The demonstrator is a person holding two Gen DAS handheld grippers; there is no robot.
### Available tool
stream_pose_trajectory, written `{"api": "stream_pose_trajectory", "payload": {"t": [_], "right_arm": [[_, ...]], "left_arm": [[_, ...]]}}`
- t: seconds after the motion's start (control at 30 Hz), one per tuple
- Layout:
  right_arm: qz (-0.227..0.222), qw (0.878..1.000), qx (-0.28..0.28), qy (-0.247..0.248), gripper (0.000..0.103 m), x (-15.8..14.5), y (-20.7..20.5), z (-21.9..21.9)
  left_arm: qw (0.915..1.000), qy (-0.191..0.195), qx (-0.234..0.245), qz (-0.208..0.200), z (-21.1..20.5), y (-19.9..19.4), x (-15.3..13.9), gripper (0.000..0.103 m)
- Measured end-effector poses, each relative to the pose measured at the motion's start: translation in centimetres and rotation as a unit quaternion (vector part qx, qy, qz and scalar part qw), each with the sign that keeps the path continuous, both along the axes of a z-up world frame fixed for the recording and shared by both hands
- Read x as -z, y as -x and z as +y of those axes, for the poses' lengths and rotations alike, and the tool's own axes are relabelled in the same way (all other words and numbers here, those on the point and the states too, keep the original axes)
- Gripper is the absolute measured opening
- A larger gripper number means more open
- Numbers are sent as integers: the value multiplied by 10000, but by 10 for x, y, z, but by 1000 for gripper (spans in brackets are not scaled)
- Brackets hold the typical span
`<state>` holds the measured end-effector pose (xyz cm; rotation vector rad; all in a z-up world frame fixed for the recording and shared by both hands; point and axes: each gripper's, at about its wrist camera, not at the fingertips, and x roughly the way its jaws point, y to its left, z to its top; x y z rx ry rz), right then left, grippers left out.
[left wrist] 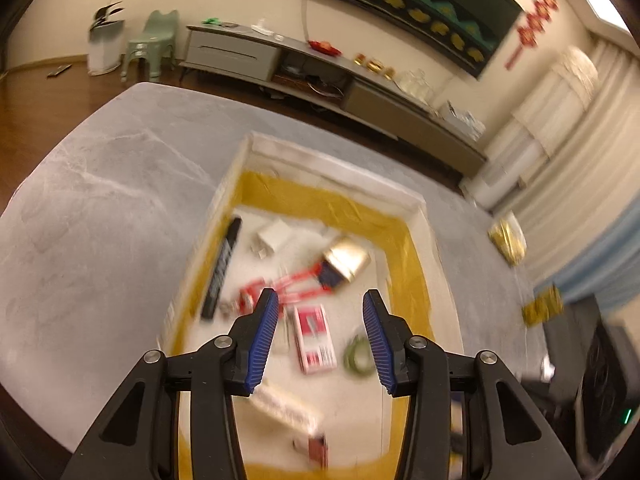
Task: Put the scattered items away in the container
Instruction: 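Withdraw both open tools from above the box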
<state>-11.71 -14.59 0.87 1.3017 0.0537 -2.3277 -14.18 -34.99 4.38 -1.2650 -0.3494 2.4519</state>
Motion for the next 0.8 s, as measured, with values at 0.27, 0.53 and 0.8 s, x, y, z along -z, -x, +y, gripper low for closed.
{"api": "stream_pose_trajectory", "payload": {"t": [0.27,0.53,0.8], "right_arm": [[-153,9994,23,-305,39,-9,-6,-7],[-277,9993,1,-253,39,-12,-13,-18],[-225,9990,-46,-378,39,-18,-21,-29]], "left_arm": [[9977,482,432,189,18,-51,-1,50],[9966,646,375,340,15,-74,-6,53],[9968,661,350,297,14,-82,-2,53]]}}
